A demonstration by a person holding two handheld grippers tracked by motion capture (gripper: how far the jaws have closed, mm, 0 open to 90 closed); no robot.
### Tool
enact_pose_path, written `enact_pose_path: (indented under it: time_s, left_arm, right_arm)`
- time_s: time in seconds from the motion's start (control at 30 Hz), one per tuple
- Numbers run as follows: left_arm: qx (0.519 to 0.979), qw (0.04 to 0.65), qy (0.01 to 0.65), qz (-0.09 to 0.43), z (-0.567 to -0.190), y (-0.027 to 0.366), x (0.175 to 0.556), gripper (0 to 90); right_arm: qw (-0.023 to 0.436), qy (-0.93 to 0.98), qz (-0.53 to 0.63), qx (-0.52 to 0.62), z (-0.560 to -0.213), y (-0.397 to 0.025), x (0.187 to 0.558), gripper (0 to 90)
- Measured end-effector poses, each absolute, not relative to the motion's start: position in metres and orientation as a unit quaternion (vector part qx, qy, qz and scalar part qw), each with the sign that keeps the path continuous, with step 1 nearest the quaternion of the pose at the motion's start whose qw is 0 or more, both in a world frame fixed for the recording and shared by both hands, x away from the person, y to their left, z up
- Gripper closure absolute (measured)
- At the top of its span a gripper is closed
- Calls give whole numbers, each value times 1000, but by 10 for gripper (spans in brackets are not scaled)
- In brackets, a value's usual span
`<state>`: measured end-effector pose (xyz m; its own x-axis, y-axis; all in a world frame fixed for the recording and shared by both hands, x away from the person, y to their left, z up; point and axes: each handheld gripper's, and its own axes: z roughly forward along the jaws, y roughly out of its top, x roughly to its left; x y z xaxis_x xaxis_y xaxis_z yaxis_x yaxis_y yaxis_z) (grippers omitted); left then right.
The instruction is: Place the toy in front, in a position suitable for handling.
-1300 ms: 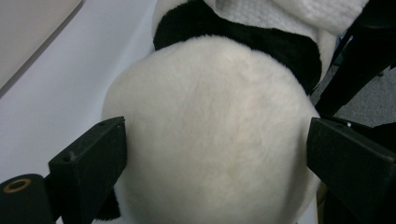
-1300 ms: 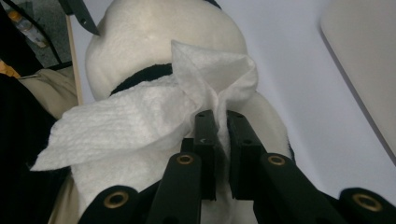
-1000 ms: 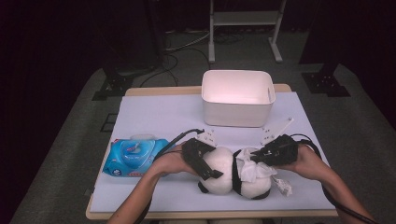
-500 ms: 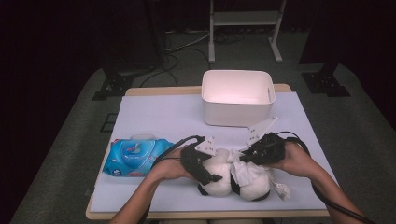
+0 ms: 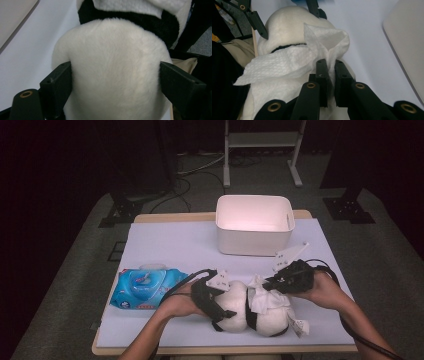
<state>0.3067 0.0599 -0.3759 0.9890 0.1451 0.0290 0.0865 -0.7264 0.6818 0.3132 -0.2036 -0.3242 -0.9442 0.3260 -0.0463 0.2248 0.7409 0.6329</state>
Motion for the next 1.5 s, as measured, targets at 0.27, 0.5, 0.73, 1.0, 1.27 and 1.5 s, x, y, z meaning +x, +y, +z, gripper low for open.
enact_pose_path:
  time_s: [0.27, 0.5, 0.73, 1.0, 1.27, 1.5]
  left_arm:
    - [928, 366, 63, 42, -376, 61, 304, 156]
    - [928, 366, 64, 37, -376, 62, 304, 156]
    - [926, 370, 66, 40, -377, 62, 305, 158]
    - [922, 378, 70, 38, -377, 61, 304, 161]
    - [924, 375, 65, 44, -376, 60, 303, 161]
    - [922, 378, 67, 40, -375, 58, 302, 160]
  right_arm:
    - [86, 915, 351, 178, -324, -238, 299, 827]
    - [87, 906, 360, 205, -330, -262, 290, 826]
    - [79, 896, 374, 226, -343, -277, 287, 822]
    - [79, 903, 362, 219, -334, -264, 302, 829]
    - [71, 917, 337, 199, -327, -238, 322, 829]
    - [61, 930, 317, 176, -327, -210, 334, 830]
